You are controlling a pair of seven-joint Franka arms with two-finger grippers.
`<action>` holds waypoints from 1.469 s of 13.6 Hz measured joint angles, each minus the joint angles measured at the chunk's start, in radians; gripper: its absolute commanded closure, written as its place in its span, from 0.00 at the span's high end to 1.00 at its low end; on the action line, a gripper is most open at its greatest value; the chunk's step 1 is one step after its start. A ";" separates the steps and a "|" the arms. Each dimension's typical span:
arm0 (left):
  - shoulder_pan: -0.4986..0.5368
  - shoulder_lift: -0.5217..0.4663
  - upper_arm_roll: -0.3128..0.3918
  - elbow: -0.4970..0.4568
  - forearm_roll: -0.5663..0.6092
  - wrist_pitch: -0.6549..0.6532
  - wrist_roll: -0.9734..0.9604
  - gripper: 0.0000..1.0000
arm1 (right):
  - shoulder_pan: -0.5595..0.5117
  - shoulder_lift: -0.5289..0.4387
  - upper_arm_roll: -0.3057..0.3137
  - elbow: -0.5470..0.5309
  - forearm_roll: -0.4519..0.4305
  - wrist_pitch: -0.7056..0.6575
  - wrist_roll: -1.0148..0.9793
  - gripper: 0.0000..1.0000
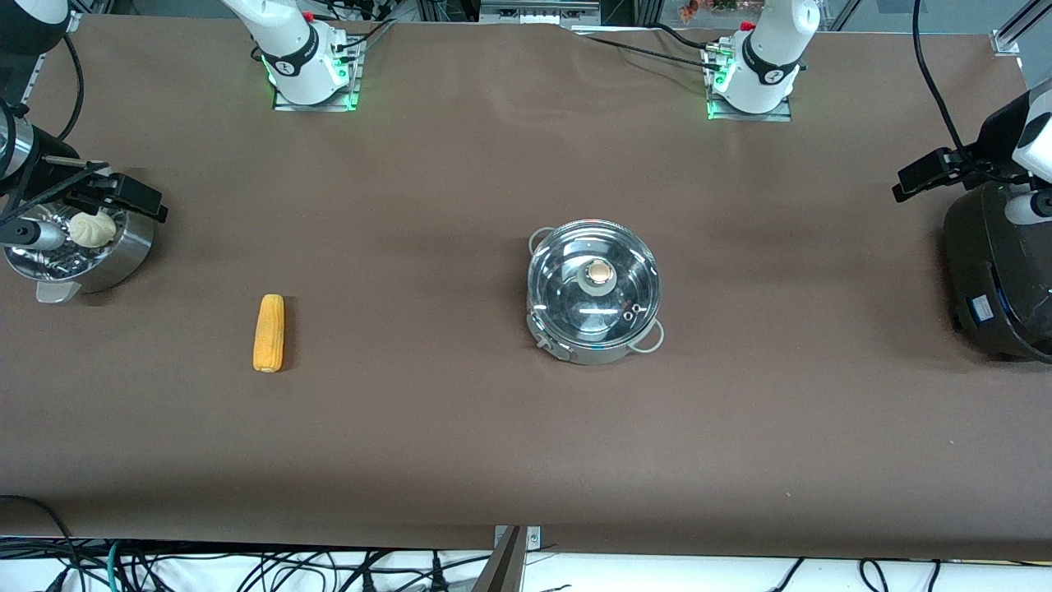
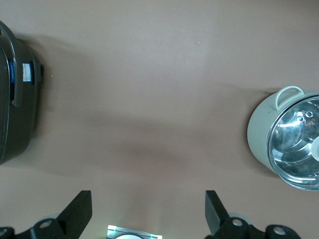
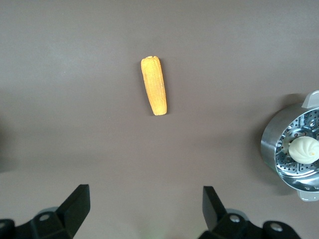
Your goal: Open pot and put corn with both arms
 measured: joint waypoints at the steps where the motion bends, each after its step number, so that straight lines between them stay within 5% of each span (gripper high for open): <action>1: 0.000 0.000 0.000 0.000 0.000 0.000 0.000 1.00 | 0.000 0.000 0.000 0.000 0.000 0.000 0.000 1.00; 9: 0.000 0.001 0.000 0.000 0.000 0.000 0.000 1.00 | -0.003 0.004 -0.011 0.020 0.000 0.002 0.000 1.00; 20: -0.002 0.003 -0.003 0.002 0.000 0.003 0.000 1.00 | -0.005 0.158 -0.010 0.021 0.000 0.076 -0.001 1.00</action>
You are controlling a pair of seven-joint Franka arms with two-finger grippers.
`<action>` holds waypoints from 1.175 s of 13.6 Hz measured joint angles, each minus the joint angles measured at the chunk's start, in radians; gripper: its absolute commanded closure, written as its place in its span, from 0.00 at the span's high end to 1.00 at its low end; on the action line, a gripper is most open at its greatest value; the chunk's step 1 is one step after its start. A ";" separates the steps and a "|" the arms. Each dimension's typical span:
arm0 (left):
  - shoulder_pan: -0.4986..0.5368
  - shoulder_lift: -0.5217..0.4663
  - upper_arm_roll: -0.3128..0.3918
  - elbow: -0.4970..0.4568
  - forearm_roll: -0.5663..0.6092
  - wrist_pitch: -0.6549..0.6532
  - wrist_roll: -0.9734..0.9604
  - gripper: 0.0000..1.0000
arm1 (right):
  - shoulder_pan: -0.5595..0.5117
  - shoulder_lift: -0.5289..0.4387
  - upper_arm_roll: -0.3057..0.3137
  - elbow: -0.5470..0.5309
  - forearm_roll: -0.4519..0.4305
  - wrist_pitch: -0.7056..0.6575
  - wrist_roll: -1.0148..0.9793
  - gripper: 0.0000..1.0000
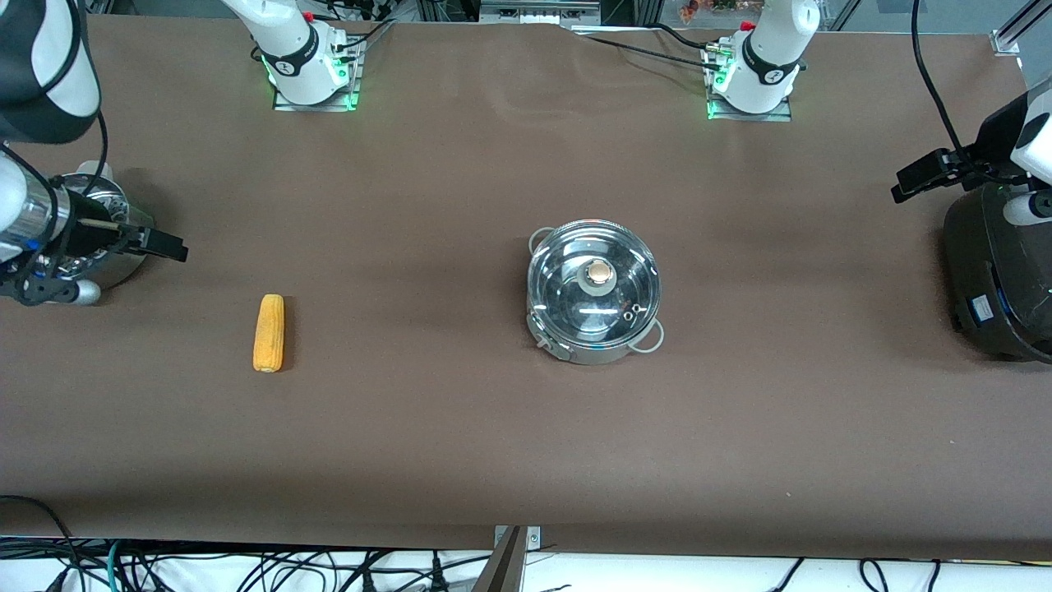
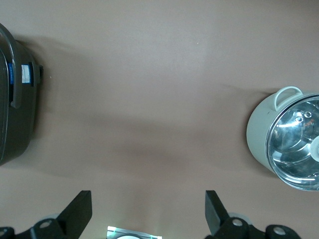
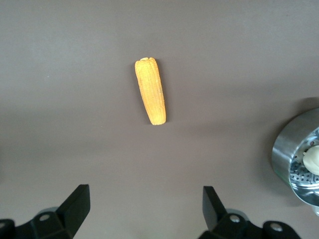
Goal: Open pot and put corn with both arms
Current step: 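Reach the right gripper to the corn while the left gripper moves toward the pot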
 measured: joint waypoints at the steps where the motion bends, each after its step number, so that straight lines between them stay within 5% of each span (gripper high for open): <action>1: -0.001 0.001 -0.001 0.000 -0.001 0.002 0.000 1.00 | -0.002 0.016 -0.001 0.000 0.000 0.023 -0.002 1.00; 16: -0.163 0.128 -0.035 -0.029 -0.039 0.048 -0.022 1.00 | 0.042 0.371 0.007 -0.003 -0.003 0.461 -0.047 1.00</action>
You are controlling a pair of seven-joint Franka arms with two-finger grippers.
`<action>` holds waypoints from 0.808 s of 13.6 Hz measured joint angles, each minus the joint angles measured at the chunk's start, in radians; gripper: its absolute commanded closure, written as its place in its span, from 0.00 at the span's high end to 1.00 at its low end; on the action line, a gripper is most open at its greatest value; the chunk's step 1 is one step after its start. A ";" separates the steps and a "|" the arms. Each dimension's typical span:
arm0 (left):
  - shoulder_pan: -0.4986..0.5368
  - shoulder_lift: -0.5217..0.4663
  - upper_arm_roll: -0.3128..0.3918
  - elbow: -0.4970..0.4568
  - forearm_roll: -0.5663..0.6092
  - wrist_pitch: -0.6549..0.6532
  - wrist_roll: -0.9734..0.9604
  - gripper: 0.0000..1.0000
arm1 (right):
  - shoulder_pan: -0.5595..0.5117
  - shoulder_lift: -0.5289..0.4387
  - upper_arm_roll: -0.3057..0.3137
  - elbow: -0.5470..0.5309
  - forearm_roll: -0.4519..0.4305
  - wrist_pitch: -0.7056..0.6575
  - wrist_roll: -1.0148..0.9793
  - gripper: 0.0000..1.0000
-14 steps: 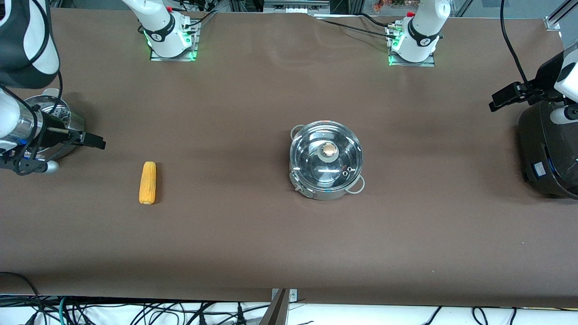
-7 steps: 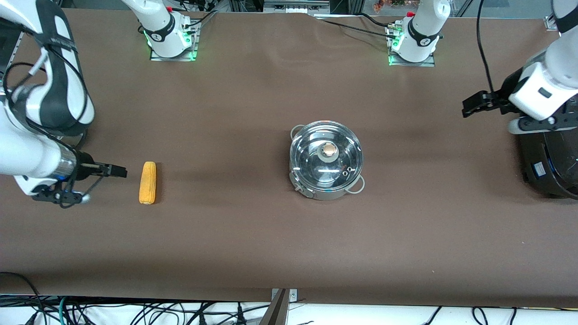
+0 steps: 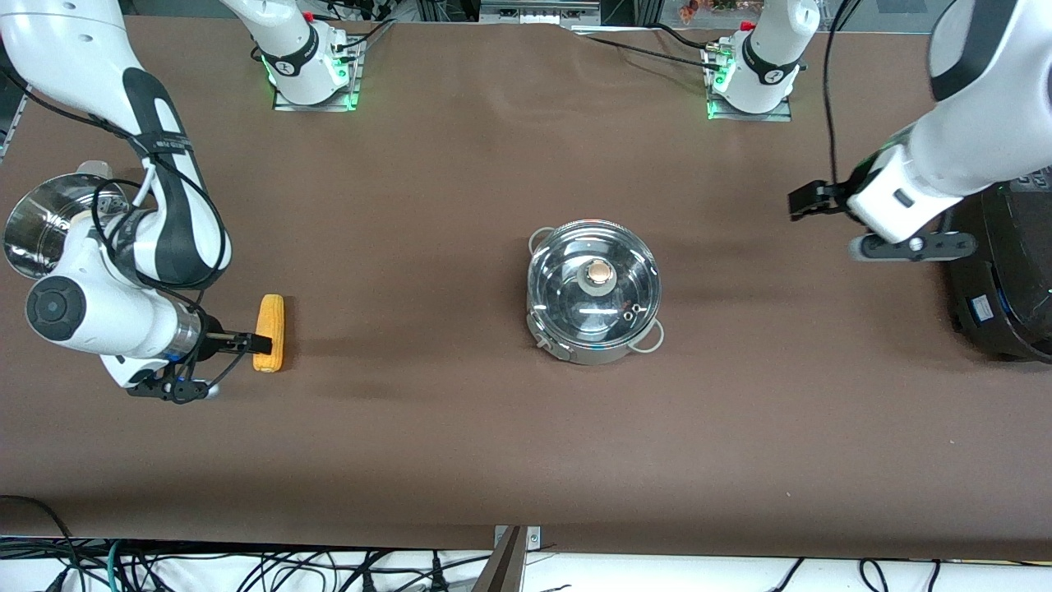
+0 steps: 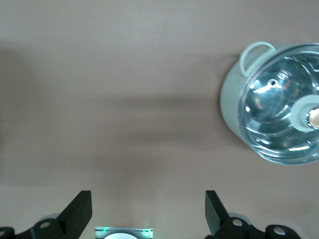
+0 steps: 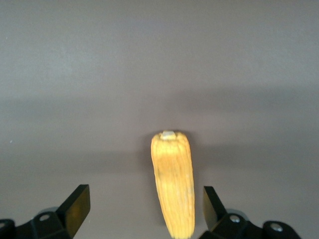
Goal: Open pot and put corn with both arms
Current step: 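Reach the right gripper to the corn while the left gripper moves toward the pot, then grasp the corn with the right gripper while the left gripper reaches the lid knob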
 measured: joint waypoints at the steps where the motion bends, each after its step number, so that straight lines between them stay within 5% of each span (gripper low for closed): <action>1: -0.021 0.020 -0.007 0.000 -0.006 0.029 -0.036 1.00 | 0.002 0.014 0.000 0.000 -0.006 0.024 -0.001 1.00; 5: -0.095 0.090 -0.078 -0.001 -0.010 0.149 -0.265 1.00 | 0.002 0.070 -0.001 -0.019 -0.017 0.117 -0.003 1.00; 11: -0.226 0.209 -0.083 0.013 -0.010 0.297 -0.454 1.00 | 0.001 0.082 -0.005 -0.121 -0.021 0.244 -0.054 1.00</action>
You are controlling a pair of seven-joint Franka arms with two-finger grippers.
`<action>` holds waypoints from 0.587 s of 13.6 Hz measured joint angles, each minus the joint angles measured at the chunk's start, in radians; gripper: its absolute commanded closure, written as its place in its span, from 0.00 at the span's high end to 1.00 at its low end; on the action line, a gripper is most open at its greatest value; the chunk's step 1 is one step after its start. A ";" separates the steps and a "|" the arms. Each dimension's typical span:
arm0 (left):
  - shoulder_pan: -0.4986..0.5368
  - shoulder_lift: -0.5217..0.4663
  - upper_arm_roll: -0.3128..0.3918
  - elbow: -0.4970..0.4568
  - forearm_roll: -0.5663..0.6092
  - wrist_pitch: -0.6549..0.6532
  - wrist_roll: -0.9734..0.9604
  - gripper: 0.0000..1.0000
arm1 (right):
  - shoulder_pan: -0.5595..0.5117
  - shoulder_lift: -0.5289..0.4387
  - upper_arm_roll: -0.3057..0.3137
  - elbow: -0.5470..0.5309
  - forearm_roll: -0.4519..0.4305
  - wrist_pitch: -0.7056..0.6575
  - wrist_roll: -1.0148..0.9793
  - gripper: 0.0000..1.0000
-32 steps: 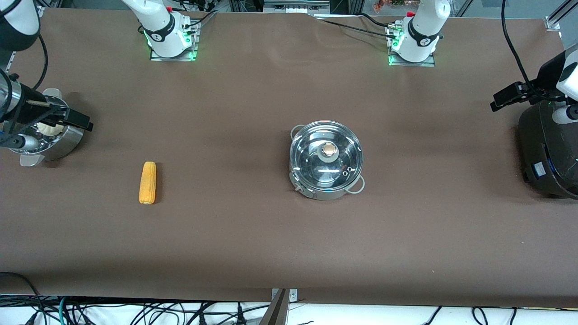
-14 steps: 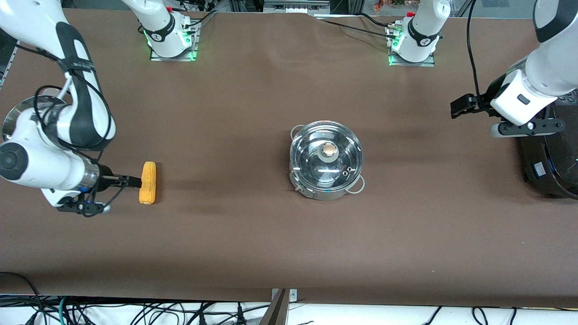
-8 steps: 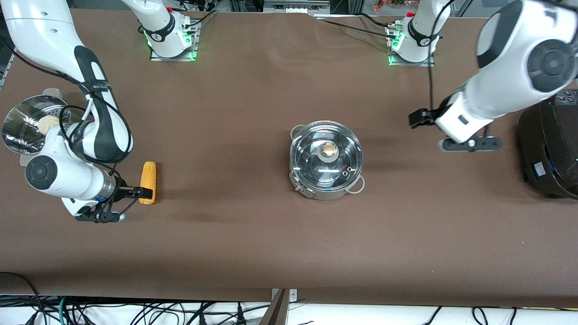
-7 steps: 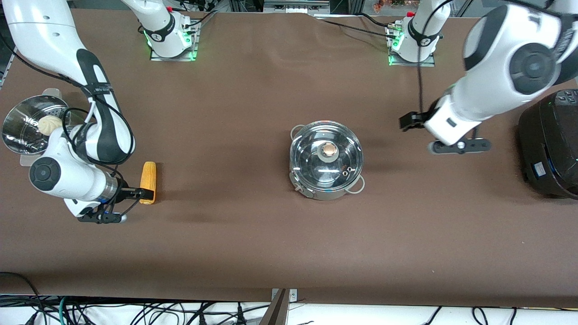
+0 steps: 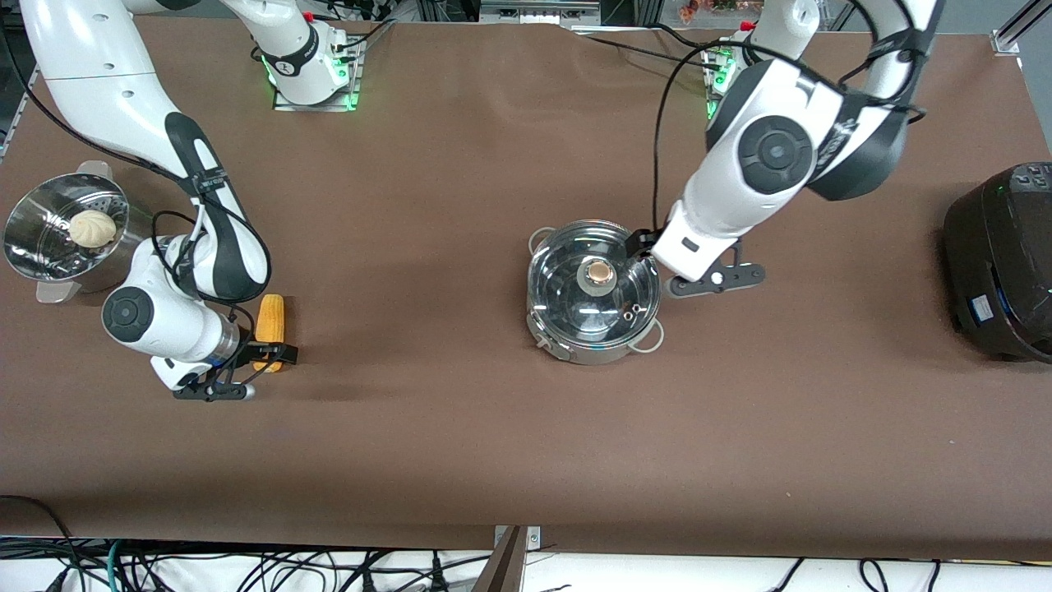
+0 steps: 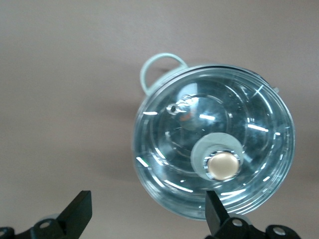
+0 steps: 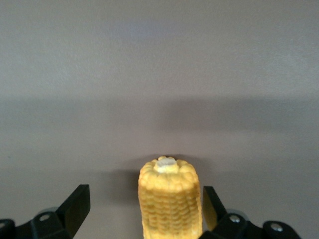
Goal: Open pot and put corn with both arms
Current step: 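Grasp the corn with the right gripper while the left gripper reaches the lid knob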
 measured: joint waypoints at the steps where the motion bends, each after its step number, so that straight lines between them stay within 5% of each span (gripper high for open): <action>1: -0.024 0.023 0.000 0.016 0.001 0.006 -0.017 1.00 | -0.001 -0.002 -0.003 -0.006 0.000 0.000 -0.017 1.00; 8: -0.115 0.152 0.001 0.114 0.076 0.062 -0.038 1.00 | -0.012 -0.024 -0.019 -0.051 0.000 0.012 -0.110 1.00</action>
